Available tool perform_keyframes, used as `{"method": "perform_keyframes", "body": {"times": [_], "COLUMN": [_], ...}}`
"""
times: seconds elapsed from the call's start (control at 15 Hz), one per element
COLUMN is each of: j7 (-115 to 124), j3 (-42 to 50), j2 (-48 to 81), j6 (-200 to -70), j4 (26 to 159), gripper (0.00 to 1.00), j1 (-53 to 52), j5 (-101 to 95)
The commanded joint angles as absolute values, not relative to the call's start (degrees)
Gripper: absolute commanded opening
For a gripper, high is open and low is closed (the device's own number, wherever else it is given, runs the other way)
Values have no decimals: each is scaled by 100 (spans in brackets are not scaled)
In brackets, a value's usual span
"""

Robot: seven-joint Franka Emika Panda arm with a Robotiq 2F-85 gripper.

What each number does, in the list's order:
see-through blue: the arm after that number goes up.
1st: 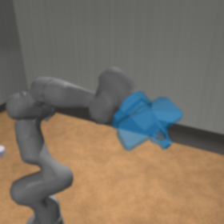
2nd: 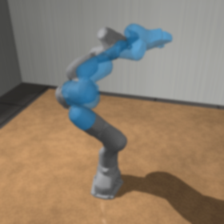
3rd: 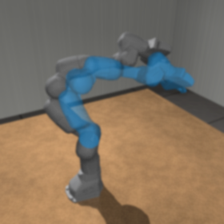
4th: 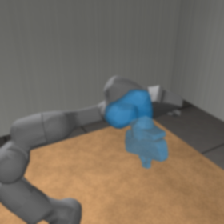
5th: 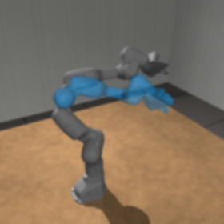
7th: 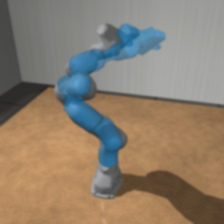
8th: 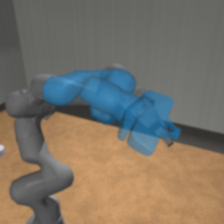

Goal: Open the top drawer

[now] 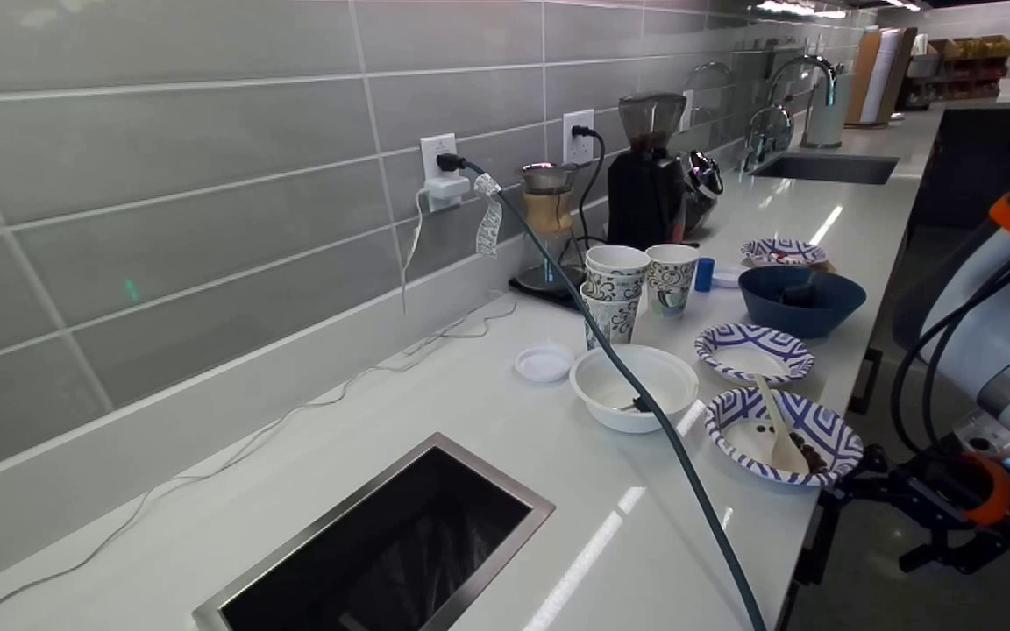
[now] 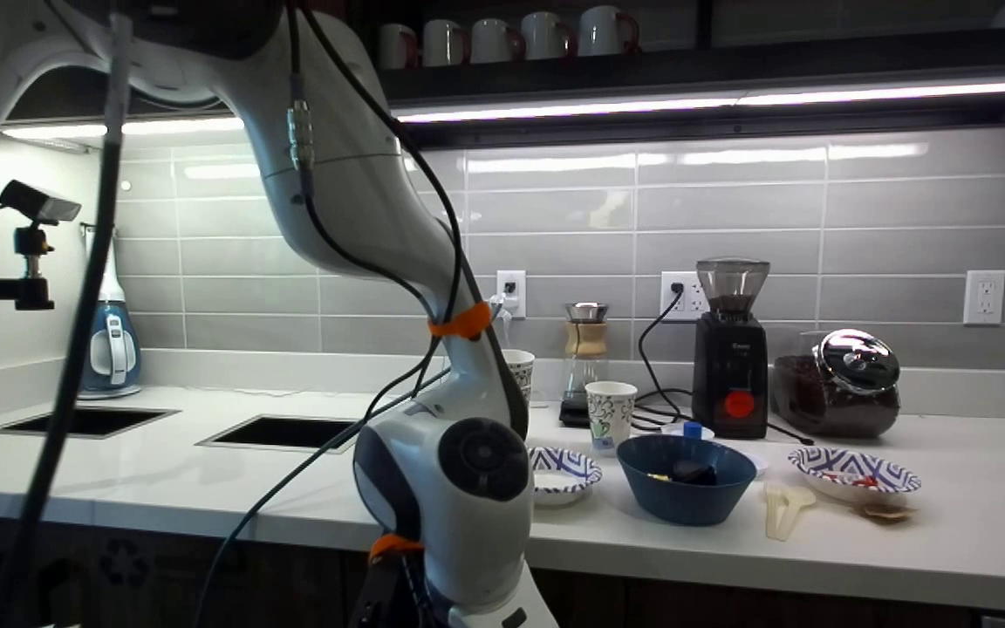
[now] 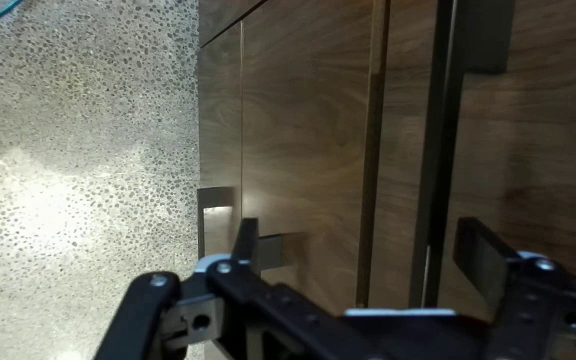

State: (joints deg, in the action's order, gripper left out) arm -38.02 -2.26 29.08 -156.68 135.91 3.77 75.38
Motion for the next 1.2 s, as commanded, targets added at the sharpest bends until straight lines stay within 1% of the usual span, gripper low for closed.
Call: {"method": "perform_keyframes", "body": {"times": [0.0, 0.6, 0.87, 1.13], "j7": [-4088, -3432, -3508, -3516], "j3": [-265, 82, 243, 615], "j2": [3172, 2861, 2479, 2011], "j6": [-15731, -16363, -16325, -16192], "j4": [13403, 13927, 14394, 14898], "gripper": [100, 100, 100, 100], "j1": [422, 182, 272, 351], "j5": [7704, 7334, 7354, 7116]}}
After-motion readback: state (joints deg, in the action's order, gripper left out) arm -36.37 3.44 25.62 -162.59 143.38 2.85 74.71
